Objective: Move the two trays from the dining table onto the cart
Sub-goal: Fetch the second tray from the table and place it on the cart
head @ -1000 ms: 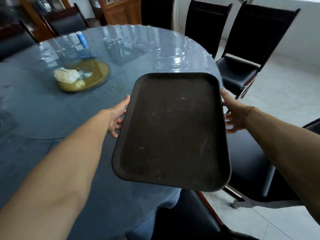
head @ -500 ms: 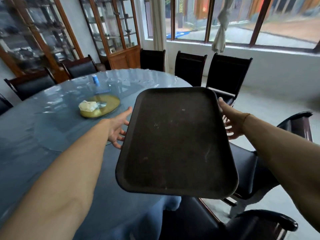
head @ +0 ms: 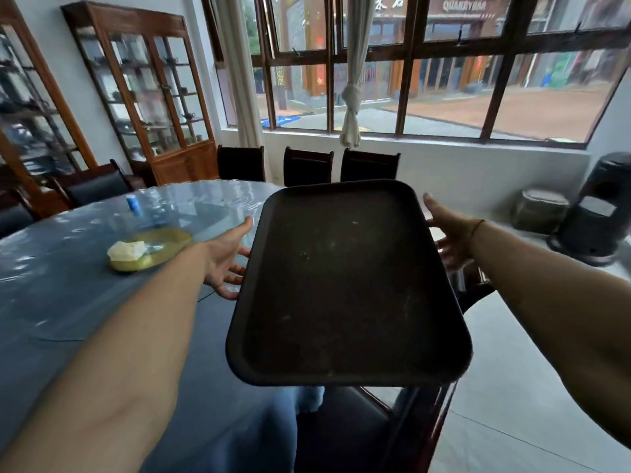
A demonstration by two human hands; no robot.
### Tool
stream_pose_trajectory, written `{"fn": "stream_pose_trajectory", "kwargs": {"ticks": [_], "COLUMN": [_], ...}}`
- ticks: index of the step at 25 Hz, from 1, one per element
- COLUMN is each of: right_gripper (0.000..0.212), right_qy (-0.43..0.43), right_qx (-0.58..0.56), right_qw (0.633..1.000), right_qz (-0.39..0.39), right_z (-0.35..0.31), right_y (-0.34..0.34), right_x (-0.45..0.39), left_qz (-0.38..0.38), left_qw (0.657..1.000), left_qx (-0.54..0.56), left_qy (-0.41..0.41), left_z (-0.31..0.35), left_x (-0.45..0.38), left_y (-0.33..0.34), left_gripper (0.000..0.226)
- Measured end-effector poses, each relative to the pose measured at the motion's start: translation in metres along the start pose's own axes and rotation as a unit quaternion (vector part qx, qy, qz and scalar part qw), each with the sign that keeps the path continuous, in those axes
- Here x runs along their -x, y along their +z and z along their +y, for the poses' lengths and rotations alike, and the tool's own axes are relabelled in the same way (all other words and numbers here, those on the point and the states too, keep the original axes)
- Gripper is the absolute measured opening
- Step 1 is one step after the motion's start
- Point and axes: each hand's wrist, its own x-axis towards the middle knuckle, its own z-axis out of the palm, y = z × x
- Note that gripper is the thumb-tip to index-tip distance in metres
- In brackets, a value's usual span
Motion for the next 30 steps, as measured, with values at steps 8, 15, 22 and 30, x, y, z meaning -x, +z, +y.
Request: {"fn": "stream_pose_trajectory", "kwargs": {"ticks": [8,15,22,30], "right_gripper": [0.096,0.087,0.094,0.094], "right_qy": [0.027,0.063,0.09,0.127], "right_qx": [-0.054,-0.111,-0.168,-0.233], "right_qw": [0.993,0.972,0.931,0.862], "right_qz": [0.102,0.2,0.311,0.432], "right_z": [0.052,0.129,0.237,0.366], "right_y": [-0.091,-0.198,-0.324,-0.421], "right_x": [0.063,0.128,0.238,0.393], "left_qz": [-0.099,-0.195,-0.285,-0.379], "left_qw": [0.992,0.967,0.927,0.863], "left_qx": [-0.067,-0.15,-0.226,-0.311], "left_qy": [0.034,0.067,0.087,0.122], "left_z": [0.044,0.078,0.1,0.086], "left_x": [0.002,0.013,0.071,0.166], "left_y": [0.083,0.222,0.415,0.635], "left_gripper": [0.097,0.095,0.091,0.089]}}
